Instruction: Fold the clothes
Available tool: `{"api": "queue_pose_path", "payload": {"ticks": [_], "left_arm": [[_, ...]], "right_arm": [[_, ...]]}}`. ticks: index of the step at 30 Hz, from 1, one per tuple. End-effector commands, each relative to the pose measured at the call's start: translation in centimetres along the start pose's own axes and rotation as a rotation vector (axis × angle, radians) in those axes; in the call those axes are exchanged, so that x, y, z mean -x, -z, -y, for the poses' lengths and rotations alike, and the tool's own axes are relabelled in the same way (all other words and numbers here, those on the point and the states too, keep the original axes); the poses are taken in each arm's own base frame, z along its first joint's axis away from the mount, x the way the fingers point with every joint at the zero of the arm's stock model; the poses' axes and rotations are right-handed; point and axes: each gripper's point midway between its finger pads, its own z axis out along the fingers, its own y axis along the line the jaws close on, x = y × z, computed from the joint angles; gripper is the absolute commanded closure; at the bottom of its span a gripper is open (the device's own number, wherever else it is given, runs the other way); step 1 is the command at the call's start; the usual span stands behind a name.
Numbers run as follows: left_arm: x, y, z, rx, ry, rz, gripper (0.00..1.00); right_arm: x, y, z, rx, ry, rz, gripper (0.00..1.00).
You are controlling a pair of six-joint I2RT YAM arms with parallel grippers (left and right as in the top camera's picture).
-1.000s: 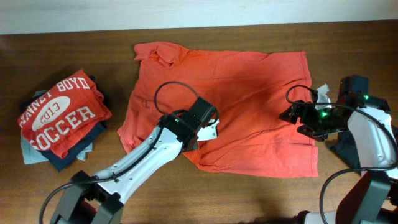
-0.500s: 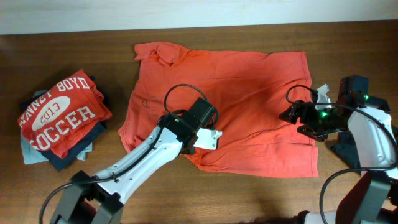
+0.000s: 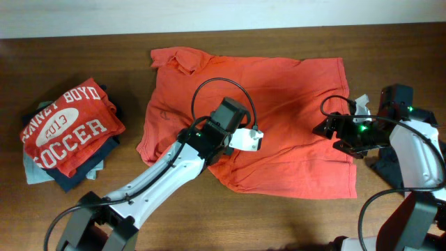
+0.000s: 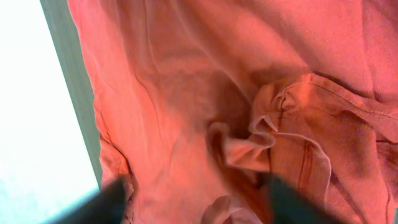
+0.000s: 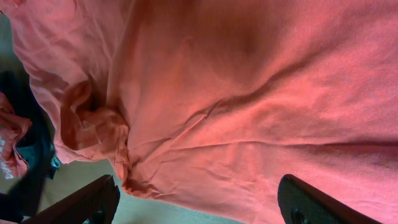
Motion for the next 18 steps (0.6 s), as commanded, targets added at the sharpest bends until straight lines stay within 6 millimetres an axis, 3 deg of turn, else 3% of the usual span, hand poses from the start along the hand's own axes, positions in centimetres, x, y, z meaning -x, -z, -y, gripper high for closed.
{"api": "queue_pose_path", "payload": {"ticks": [1,5,8,9,10,11,13,18], "left_arm": [[0.0,0.1,-0.4,0.007,0.053,-0.005,0.01],[-2.8,0.4,-1.0,0.079,0.36,-0.152,0.01],[-3.7,0.5,1.3,0.004,0.461,-0.206,0.01],[-4.1,0.6,2.1,-0.025,0.482,-0.22,0.09],[-4.3,0.6,2.7,-0.053,0.501,-0.224,0.26],[-4.3,0.6,3.4,-0.091,0.528,-0.219,0.57],[-4.4,0.6,4.4,-0.156,0.572,-0.199,0.99],[-3.8,0.5,5.4,-0.25,0.632,-0.133,0.99]], "right_arm": [[0.3,0.3,-0.3,0.0,0.011,0.012,0.14],[0.3,0.3,-0.3,0.0,0.01,0.01,0.14],[0.3,0.3,-0.3,0.0,0.011,0.011,0.13],[0.3,0.3,-0.3,0.0,0.01,0.011,0.13],[0.3,0.3,-0.3,0.0,0.011,0.011,0.13],[0.3,0.3,-0.3,0.0,0.01,0.011,0.13],[0.3,0.3,-0.3,0.0,0.011,0.011,0.13],[0.4,0.3,-0.3,0.0,0.012,0.013,0.13]]}}
